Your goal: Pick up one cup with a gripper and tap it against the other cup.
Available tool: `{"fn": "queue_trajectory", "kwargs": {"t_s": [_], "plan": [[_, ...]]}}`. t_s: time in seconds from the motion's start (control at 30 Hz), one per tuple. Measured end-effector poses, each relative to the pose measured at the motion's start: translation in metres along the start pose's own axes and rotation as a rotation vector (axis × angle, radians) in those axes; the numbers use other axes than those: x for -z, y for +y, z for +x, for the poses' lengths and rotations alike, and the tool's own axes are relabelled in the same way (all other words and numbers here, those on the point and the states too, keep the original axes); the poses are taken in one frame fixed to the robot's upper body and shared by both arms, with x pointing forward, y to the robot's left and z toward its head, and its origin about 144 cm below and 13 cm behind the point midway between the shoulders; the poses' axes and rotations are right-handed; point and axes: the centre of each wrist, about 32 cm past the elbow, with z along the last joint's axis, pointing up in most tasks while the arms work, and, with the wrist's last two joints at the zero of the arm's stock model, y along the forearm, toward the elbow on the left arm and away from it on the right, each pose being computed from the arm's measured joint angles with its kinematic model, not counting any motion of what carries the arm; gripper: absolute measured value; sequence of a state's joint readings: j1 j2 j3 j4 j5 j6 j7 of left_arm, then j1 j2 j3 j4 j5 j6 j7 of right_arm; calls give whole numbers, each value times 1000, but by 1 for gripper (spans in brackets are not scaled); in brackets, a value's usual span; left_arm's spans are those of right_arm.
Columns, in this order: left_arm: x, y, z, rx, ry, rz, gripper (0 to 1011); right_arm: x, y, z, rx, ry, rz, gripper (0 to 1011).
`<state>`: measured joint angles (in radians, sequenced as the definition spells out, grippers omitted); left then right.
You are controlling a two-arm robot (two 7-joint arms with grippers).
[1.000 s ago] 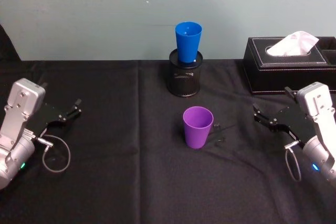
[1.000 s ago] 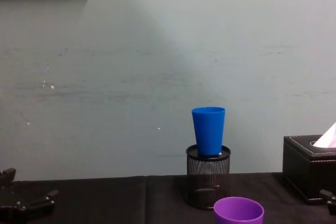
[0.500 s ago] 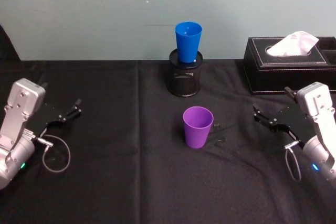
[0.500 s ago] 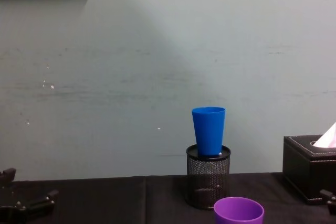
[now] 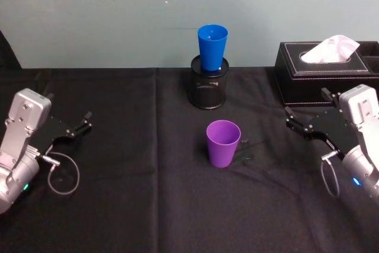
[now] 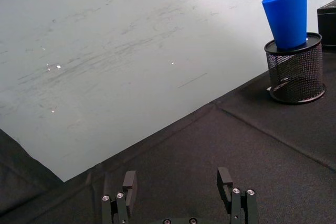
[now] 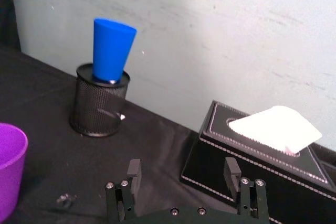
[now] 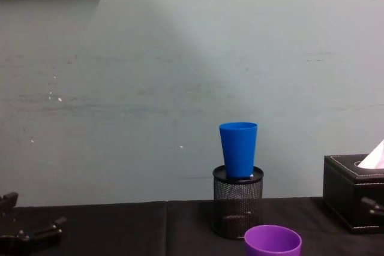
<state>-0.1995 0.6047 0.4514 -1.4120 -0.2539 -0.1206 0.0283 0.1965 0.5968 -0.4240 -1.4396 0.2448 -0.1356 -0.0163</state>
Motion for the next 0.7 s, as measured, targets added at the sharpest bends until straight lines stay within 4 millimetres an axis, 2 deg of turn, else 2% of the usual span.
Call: {"fn": "queue_trajectory", "kwargs": {"t_s": [0.3,0.6,0.7], "plan": [[0,0,0,0,0,0,1000,-9,-9,2,-57,87,70,1000],[0,0,0,0,0,0,1000,0,-41,-2,-268,173,71,1000],[0,0,0,0,0,0,1000,3,-46,-6,-316,182,66,1000]]}}
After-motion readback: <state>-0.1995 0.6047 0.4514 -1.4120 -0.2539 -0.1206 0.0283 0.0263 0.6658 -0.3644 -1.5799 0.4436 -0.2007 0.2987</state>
